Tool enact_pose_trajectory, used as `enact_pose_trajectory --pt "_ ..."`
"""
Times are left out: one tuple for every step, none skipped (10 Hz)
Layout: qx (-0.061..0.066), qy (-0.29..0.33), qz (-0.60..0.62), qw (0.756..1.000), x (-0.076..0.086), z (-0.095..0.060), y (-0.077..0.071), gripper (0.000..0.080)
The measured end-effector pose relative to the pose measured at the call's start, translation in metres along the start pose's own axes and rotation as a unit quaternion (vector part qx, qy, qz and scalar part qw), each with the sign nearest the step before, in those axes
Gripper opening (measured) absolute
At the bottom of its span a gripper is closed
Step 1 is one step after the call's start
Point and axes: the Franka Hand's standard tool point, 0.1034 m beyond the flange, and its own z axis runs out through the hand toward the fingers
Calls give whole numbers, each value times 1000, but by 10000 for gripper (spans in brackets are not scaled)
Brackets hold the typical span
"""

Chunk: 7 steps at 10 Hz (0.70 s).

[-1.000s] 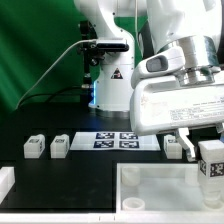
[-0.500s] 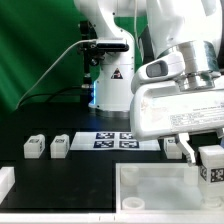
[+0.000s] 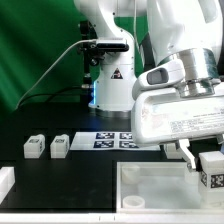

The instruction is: Assemble one leg

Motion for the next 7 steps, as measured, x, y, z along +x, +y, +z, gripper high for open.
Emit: enact_pose_trajectory --pt "0 0 0 1000 0 0 0 292" --pt "-1 0 0 1000 0 0 0 297" --pt "0 -1 0 1000 -1 0 0 297" --pt "0 -1 0 1000 -1 0 1 503" --pt "0 -1 0 1000 -1 0 1 503" --pt "-1 -1 0 1000 -1 0 1 617" --pt "-1 -1 0 1000 -1 0 1 640"
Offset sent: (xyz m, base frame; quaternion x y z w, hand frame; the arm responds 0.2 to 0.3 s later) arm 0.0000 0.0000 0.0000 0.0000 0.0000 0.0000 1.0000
